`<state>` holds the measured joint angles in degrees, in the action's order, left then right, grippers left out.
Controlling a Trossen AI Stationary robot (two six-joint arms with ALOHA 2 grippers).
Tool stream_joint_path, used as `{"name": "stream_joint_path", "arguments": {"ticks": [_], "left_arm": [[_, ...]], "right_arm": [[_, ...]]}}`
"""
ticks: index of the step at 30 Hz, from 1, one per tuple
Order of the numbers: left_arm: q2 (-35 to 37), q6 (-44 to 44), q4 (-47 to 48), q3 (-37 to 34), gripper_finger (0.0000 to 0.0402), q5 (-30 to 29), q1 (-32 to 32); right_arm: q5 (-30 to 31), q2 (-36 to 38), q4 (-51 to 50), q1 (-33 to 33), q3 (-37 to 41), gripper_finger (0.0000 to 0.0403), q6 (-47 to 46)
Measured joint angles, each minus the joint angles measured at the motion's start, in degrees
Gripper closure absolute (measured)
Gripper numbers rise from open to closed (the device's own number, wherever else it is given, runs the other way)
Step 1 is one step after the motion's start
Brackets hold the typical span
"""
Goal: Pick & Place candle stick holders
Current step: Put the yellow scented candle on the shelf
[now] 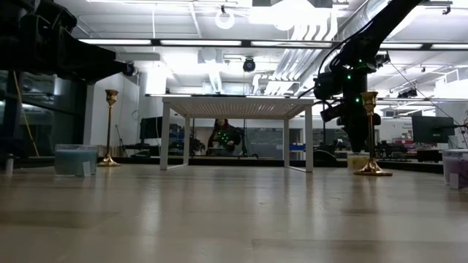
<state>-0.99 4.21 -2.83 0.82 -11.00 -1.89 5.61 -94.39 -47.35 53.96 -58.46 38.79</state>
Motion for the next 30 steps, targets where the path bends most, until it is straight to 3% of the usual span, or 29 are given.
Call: {"name": "stream_joint_path", "arguments": {"ticks": [12, 30], "left_arm": [[0.0, 0.0, 0.0, 0.0, 0.0112, 0.0, 0.0], [0.0, 0.0, 0.0, 0.0, 0.0112, 0.0, 0.0]], "right_arm": [[0.0, 0.0, -7.3, 0.0, -2.9, 0.0402, -6.8], [-5.6, 0.0, -27.1, -0.2, -30.8, 0.0403, -13.3]]}}
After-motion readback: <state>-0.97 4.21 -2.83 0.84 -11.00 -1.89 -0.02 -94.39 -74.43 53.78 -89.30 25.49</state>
